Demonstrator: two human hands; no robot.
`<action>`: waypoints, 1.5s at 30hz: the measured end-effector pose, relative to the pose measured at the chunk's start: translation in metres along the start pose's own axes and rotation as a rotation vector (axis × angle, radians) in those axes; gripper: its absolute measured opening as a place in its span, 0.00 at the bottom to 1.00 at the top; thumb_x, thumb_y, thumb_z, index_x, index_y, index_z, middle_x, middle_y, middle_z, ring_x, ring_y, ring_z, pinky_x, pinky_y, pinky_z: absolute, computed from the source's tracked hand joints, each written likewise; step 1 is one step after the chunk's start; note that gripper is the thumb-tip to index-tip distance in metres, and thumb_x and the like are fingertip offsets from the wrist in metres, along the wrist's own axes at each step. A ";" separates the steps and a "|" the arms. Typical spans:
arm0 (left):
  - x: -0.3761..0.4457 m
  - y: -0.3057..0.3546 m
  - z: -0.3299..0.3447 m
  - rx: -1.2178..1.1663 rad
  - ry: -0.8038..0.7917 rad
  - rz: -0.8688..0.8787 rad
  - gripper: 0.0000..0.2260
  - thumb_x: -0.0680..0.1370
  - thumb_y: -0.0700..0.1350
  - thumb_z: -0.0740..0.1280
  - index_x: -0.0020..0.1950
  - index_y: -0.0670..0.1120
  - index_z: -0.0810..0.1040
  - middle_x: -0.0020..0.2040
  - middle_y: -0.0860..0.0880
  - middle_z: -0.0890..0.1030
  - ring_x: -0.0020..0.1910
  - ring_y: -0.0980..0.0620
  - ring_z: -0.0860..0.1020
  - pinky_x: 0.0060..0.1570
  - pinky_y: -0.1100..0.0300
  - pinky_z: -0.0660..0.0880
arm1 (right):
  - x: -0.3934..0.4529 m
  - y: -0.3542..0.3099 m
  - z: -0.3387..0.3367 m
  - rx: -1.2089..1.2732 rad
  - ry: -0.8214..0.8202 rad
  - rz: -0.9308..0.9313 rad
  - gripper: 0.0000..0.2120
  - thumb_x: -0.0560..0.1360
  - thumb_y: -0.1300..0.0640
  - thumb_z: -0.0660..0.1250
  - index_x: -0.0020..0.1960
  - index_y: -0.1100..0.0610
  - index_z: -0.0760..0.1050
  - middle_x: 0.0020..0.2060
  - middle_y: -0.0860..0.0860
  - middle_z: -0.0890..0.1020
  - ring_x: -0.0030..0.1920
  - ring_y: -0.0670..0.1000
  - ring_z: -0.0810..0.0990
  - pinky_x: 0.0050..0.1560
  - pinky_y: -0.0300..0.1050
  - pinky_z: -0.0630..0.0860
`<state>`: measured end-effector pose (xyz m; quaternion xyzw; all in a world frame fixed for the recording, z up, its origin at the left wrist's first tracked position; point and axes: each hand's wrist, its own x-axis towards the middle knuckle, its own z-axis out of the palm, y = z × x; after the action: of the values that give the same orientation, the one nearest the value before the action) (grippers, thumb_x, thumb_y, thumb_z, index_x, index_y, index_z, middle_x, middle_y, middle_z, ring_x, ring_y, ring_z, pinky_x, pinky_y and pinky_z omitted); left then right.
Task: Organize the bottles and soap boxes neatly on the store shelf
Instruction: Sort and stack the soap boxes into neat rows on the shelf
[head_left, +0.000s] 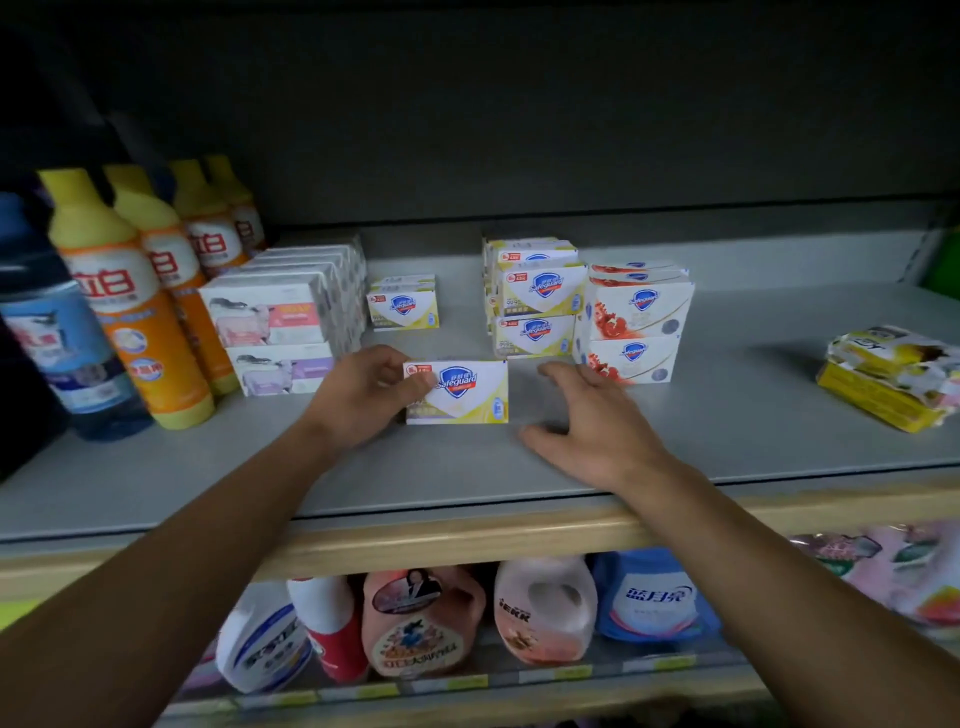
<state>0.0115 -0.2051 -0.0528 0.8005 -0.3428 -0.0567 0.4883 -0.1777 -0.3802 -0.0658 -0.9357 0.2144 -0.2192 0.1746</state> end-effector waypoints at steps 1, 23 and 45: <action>-0.007 -0.001 -0.005 -0.099 -0.025 -0.019 0.15 0.73 0.54 0.74 0.45 0.42 0.79 0.43 0.43 0.85 0.40 0.46 0.82 0.43 0.50 0.79 | 0.000 -0.005 0.001 0.117 0.003 -0.048 0.37 0.69 0.44 0.72 0.74 0.47 0.62 0.70 0.49 0.68 0.69 0.50 0.68 0.65 0.42 0.66; -0.041 -0.003 -0.024 -0.289 0.047 -0.089 0.28 0.75 0.66 0.63 0.40 0.40 0.76 0.26 0.46 0.77 0.23 0.50 0.74 0.23 0.63 0.69 | 0.037 -0.065 0.031 0.720 0.015 0.221 0.34 0.66 0.25 0.50 0.37 0.54 0.78 0.25 0.49 0.79 0.25 0.45 0.76 0.33 0.39 0.71; -0.045 -0.008 -0.031 -0.753 -0.018 -0.013 0.10 0.79 0.35 0.64 0.57 0.45 0.80 0.44 0.43 0.85 0.37 0.47 0.83 0.39 0.56 0.82 | 0.028 -0.063 0.037 0.731 0.019 0.017 0.10 0.76 0.52 0.70 0.57 0.46 0.76 0.46 0.46 0.84 0.47 0.45 0.83 0.53 0.44 0.76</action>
<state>-0.0054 -0.1527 -0.0542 0.5666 -0.2970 -0.1889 0.7450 -0.1165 -0.3315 -0.0613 -0.8076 0.1311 -0.2886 0.4973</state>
